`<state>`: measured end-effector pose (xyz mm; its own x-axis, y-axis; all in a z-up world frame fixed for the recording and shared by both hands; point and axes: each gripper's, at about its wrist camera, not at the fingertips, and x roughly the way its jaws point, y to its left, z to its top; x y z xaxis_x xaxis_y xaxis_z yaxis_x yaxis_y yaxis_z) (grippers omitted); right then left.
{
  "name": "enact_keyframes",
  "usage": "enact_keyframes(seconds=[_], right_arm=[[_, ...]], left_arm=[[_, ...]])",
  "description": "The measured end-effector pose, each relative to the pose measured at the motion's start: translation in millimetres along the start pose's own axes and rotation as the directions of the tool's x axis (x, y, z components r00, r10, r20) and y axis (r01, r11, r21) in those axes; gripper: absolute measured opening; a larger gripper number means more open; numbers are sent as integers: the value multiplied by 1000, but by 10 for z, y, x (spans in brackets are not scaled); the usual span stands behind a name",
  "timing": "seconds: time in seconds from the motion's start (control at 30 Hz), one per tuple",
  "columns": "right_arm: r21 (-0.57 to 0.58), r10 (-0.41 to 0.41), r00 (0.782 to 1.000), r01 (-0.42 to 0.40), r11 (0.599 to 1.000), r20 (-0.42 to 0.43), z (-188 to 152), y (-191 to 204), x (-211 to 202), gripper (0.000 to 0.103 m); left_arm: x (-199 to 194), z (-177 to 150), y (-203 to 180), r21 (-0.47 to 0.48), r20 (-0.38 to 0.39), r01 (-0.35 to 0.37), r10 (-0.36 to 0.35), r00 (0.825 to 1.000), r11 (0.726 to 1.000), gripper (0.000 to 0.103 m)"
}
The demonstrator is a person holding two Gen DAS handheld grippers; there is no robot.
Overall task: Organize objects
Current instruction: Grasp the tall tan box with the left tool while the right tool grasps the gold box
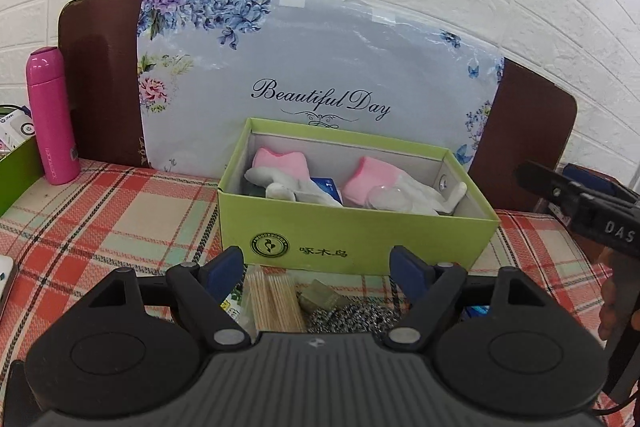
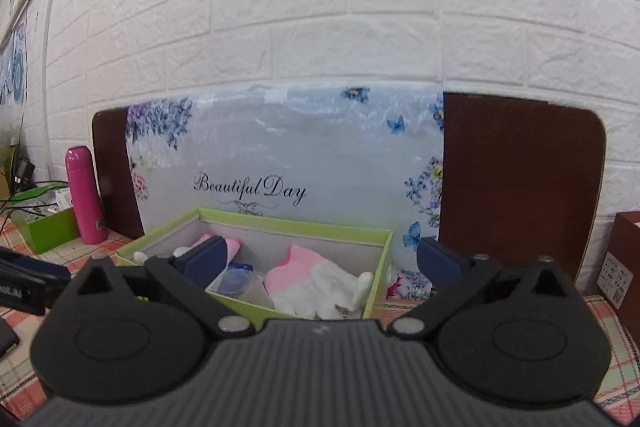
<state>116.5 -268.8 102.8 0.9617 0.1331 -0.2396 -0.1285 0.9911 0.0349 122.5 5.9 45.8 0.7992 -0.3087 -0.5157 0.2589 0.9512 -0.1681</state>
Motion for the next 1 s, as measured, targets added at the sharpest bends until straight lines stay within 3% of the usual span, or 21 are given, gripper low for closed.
enact_keyframes(seconds=[0.17,0.4,0.6,0.83,1.0], right_arm=[[29,4,999,-6,1000,39,-18,11,-519,103],[87,-6,994,16,996,-107,-537,123,-902,103],[112,-18,969,47,993,-248,-939,253,-969,103],[112,-11,963,43,993,-270,-1023,331,-1002,103],[86,-14,954,42,995,-301,-1055,419,-861,103]], left_arm=[[-201,-225,-51,-5,-35,20,-20,999,1000,83],[-252,-711,-143,-7,-180,37,-37,983,999,83],[-257,-966,-249,39,-244,-13,22,970,999,83],[-188,-1066,-310,60,-276,-13,28,961,998,83],[-118,-1113,-287,61,-295,-20,37,955,998,71]])
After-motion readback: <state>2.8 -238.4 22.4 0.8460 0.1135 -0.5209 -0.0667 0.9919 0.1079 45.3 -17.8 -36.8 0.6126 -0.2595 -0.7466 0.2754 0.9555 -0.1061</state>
